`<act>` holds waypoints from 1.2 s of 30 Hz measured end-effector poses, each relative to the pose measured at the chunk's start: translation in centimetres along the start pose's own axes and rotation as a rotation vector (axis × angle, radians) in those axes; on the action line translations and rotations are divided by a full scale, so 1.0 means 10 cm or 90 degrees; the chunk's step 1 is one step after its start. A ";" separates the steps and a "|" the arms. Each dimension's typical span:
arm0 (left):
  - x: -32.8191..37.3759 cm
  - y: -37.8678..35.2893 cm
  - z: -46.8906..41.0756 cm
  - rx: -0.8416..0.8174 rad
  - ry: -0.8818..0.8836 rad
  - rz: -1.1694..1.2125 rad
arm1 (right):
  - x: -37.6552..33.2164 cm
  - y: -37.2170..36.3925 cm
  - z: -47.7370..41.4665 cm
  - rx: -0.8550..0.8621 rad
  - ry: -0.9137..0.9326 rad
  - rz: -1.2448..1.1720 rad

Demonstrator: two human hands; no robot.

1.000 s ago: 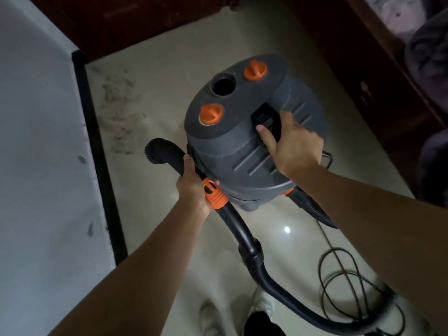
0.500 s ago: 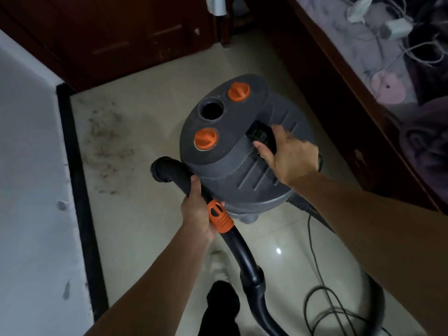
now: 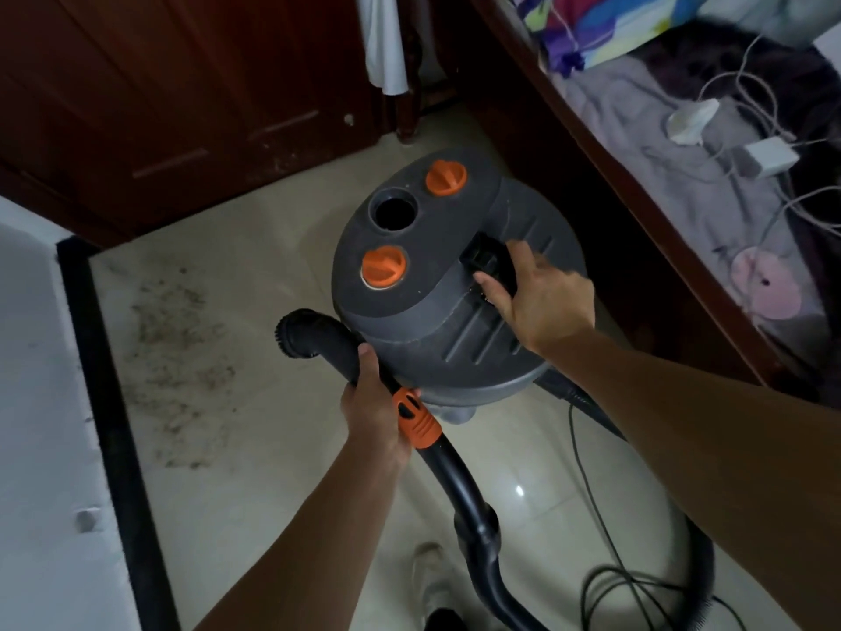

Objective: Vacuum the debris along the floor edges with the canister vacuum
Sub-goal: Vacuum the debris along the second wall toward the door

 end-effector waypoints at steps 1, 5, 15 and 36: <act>0.07 -0.05 -0.05 0.002 -0.003 0.002 | -0.01 -0.05 -0.11 0.008 0.005 0.006; 0.31 -0.25 -0.25 0.006 -0.005 0.016 | -0.06 -0.26 -0.50 0.027 0.019 0.010; 0.71 -0.38 -0.58 -0.012 0.011 0.061 | -0.19 -0.63 -1.15 0.024 0.067 0.007; 1.21 2.05 -0.77 0.194 0.071 0.338 | -2.69 -0.67 1.00 -0.642 0.080 -0.418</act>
Point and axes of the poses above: each hand's wrist, its own z-axis away from the middle knuckle, its own y-axis out of the back of the hand, x = y × z, the point moved 7 cm from there along -z, towards the middle knuckle, and after that the axes turned 13 degrees about x, right-handed, at the moved point
